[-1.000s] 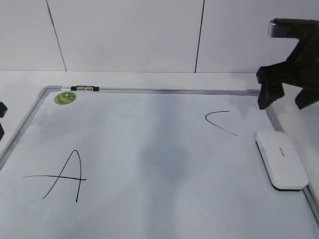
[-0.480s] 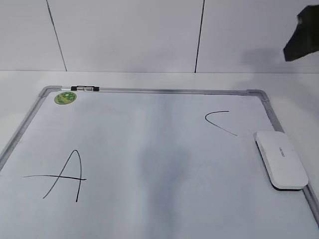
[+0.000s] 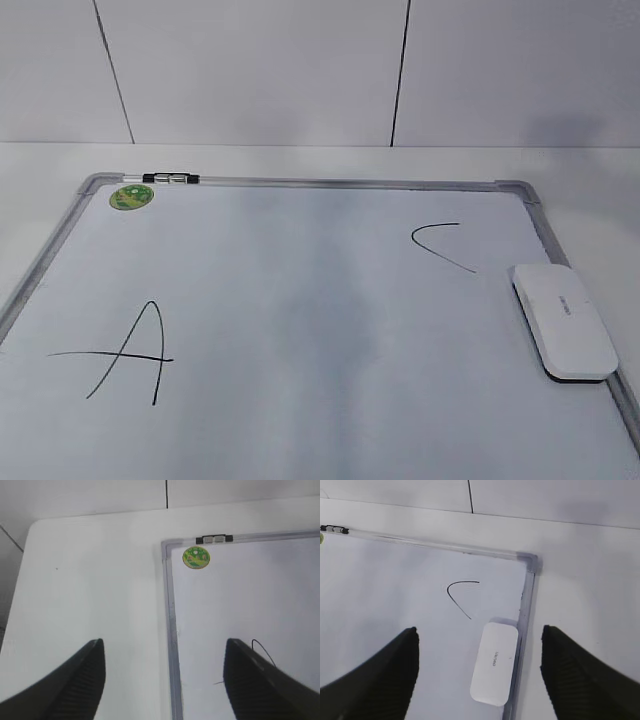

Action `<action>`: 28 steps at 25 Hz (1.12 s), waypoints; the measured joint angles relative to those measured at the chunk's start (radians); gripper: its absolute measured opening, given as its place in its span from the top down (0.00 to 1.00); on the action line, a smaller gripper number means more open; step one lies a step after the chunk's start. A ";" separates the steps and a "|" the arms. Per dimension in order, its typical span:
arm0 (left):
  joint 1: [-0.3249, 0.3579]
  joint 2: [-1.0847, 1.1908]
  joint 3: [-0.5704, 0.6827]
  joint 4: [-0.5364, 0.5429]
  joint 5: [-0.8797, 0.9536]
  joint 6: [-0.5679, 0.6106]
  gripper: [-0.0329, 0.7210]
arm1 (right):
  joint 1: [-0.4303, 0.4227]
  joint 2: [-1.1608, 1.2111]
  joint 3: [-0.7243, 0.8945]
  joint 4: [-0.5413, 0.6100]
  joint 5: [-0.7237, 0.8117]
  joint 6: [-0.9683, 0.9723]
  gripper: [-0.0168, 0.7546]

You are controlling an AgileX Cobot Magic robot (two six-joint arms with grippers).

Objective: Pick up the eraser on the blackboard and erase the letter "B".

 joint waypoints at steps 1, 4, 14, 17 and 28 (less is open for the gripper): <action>0.000 -0.017 0.000 0.000 0.014 0.000 0.22 | 0.000 -0.035 0.024 0.000 0.000 0.000 0.21; 0.000 -0.080 0.007 0.000 0.039 0.000 0.22 | 0.000 -0.148 0.125 0.000 -0.002 0.000 0.21; 0.000 -0.313 0.216 0.000 0.042 0.000 0.36 | 0.000 -0.422 0.252 -0.002 0.012 0.000 0.26; 0.000 -0.377 0.252 -0.002 0.057 0.000 0.35 | 0.000 -0.449 0.252 -0.002 0.051 -0.005 0.26; 0.000 -0.634 0.449 -0.044 0.045 -0.014 0.35 | 0.000 -0.713 0.484 -0.002 0.016 -0.041 0.27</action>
